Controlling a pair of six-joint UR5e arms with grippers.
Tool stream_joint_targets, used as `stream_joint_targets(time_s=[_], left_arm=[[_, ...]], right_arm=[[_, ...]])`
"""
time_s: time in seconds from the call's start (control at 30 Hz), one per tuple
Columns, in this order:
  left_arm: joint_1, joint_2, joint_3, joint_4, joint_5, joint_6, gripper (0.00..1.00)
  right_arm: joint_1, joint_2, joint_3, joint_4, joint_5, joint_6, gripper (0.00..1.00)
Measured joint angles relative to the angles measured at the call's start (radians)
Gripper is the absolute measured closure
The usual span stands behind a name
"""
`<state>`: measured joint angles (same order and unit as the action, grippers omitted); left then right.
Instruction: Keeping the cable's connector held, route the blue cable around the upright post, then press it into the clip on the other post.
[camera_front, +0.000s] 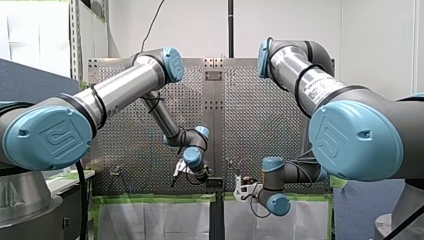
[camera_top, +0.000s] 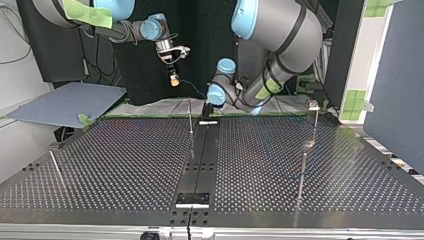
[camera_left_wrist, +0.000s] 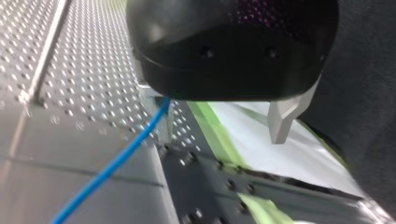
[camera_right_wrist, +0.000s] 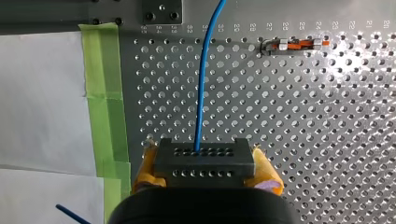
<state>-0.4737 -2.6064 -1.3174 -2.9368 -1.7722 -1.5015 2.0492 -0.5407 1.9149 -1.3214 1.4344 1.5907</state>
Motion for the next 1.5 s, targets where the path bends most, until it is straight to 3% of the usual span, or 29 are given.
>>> stream_joint_targets(time_s=[0.37,1.1,1.17,1.3,1.37,1.4,1.43,1.47,1.5], left_arm=[[-0.040,0.000,0.000,0.033,0.022,-0.002,0.00],[-0.048,0.000,0.000,0.107,0.019,-0.047,0.00],[-0.047,0.000,0.000,0.113,0.018,-0.056,0.15],[-0.046,0.000,0.000,0.117,0.008,-0.067,0.27],[-0.046,0.000,0.000,0.119,-0.002,-0.069,0.39],[-0.045,0.000,0.000,0.120,-0.008,-0.070,0.39],[-0.045,0.000,0.000,0.120,-0.014,-0.071,0.55],[-0.045,0.000,0.000,0.121,-0.024,-0.072,0.64],[-0.045,0.000,0.000,0.121,-0.030,-0.073,0.64]], right_arm=[[-0.007,0.000,-0.001,0.003,0.013,0.001,1.00],[-0.012,0.001,-0.001,0.001,0.012,0.000,1.00],[-0.012,0.001,-0.001,0.002,0.012,-0.001,1.00],[-0.012,0.001,-0.001,0.002,0.012,-0.002,1.00],[-0.012,0.001,-0.001,0.001,0.012,-0.002,1.00],[-0.012,0.001,-0.001,0.001,0.012,-0.002,1.00],[-0.012,0.001,-0.001,0.001,0.012,-0.003,1.00],[-0.012,0.001,-0.001,0.001,0.012,-0.003,1.00],[-0.012,0.001,-0.001,0.001,0.012,-0.003,1.00]])
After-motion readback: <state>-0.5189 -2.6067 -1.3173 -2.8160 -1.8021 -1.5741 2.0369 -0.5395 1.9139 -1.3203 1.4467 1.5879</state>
